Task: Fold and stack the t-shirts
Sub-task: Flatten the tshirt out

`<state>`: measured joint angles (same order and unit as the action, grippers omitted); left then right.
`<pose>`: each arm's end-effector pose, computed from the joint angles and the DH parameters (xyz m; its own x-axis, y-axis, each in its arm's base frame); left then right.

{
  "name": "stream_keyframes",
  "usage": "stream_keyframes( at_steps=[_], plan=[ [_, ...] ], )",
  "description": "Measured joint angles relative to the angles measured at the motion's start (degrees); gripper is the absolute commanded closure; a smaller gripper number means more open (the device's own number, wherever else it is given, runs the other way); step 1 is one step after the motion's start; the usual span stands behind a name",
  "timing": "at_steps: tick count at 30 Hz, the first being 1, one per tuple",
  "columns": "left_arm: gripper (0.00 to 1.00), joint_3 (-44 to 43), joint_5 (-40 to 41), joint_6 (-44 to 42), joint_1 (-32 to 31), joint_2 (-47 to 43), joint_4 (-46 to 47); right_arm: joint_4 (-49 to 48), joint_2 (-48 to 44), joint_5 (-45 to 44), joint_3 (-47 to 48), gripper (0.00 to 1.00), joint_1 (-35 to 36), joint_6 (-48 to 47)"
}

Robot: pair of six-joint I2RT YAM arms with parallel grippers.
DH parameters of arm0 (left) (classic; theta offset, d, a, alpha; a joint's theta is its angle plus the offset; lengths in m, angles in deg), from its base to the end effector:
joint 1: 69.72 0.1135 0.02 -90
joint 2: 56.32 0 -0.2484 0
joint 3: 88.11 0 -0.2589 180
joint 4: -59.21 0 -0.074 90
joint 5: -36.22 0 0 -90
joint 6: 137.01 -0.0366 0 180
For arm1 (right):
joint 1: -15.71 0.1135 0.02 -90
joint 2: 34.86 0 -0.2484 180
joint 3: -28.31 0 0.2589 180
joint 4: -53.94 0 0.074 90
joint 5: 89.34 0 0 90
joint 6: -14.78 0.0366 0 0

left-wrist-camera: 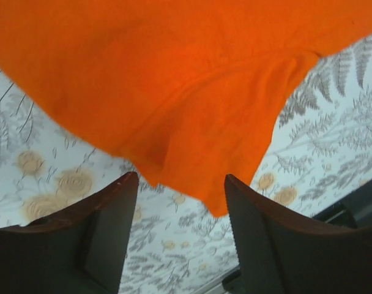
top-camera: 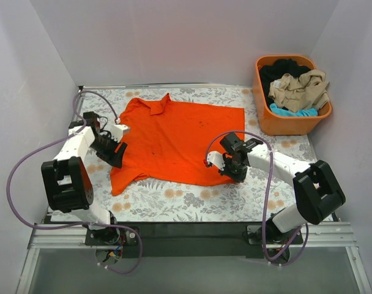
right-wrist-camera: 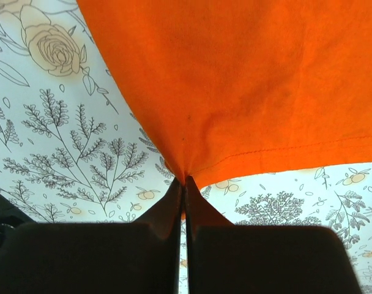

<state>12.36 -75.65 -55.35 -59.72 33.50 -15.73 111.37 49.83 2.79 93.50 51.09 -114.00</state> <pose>0.2810 0.0357 0.2081 -0.9900 -0.0379 -0.1361 0.0131 0.9347 -0.3552 0.2161 0.1552 0.1667 -0.2524 -0.9469 -0.1990 -0.9538 0.2781 -0.1134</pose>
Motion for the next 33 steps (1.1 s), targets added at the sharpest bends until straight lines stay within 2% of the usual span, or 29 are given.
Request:
stream_keyframes(
  at_steps=[2, 4, 6, 9, 10, 13, 15, 17, 19, 20, 22, 24, 26, 29, 33],
  plan=[
    [0.51, 0.96, 0.59, 2.89, -2.27, 2.36, 3.17, 0.11, 0.59, 0.59, 0.79, 0.99, -0.15, 0.37],
    [0.59, 1.88, 1.75, 5.38, -4.17, 4.76, 6.16, 0.17, 0.98, 1.18, 1.4, 0.99, -0.42, 0.7],
    [0.73, 3.06, 3.04, 7.28, -5.33, 7.28, 8.68, 0.26, 1.22, 1.49, 1.46, 0.99, -0.5, 0.9],
    [0.83, 5.75, 5.99, 7.76, -5.46, 8.7, 10.86, 0.9, 2.4, 1.75, 1.44, 0.99, -0.52, 0.83],
    [0.9, 6.71, 6.95, 7.52, -5.46, 8.46, 11.17, 0.94, 2.78, 1.79, 1.29, 0.99, -0.52, 0.81],
    [0.97, 10.6, 9.4, 5.95, -5.44, 4.87, 11.85, 1.51, 3.45, 2.25, 0.81, 0.99, -0.52, 0.57],
    [0.97, 13.29, 10.56, 4.59, -5.2, 2.16, 10.36, 2.51, 3.54, 2.8, 0.79, 0.99, -0.52, -0.04],
    [0.95, 15.61, 11.39, 3.37, -5.16, -0.28, 7.37, 3.58, 3.23, 3.41, 0.39, 0.99, -0.52, -0.68],
    [0.79, 16.85, 11.74, 2.08, -4.94, -2.89, 3.34, 5.4, 2.49, 4.39, 0.07, 0.73, -0.52, -1.25],
    [0.61, 16.63, 11.56, 1.4, -4.83, -4.15, 1.38, 6.67, 1.68, 5.03, 0.04, 0.57, -0.52, -1.44],
    [0.54, 13.64, 10.1, 1.4, -4.7, -5.75, -2.21, 9.11, -0.94, 6.49, 0.85, 0.32, -0.66, -2.05],
    [0.5, 6.58, 7.06, 2.34, -4.55, -5.27, -4.28, 11.13, -3.58, 8.41, 4.15, 0.28, -1.01, -2.38],
    [0.48, -4.2, 3.32, 5.25, -4.63, -2.03, -4.63, 11.89, -3.76, 10.64, 12.11, 0.29, -1.77, -1.64],
    [0.45, -20.26, -0.94, 11.23, -5.77, 5.75, 0.24, 9.62, 0.42, 11.69, 25.03, 0.35, -4.22, 0.68],
    [0.44, -32.5, -1.57, 20.31, -10.19, 17.73, 9.01, 4.66, 11.93, 7.93, 41.09, 0.49, -8.04, 3.41]
  ],
)
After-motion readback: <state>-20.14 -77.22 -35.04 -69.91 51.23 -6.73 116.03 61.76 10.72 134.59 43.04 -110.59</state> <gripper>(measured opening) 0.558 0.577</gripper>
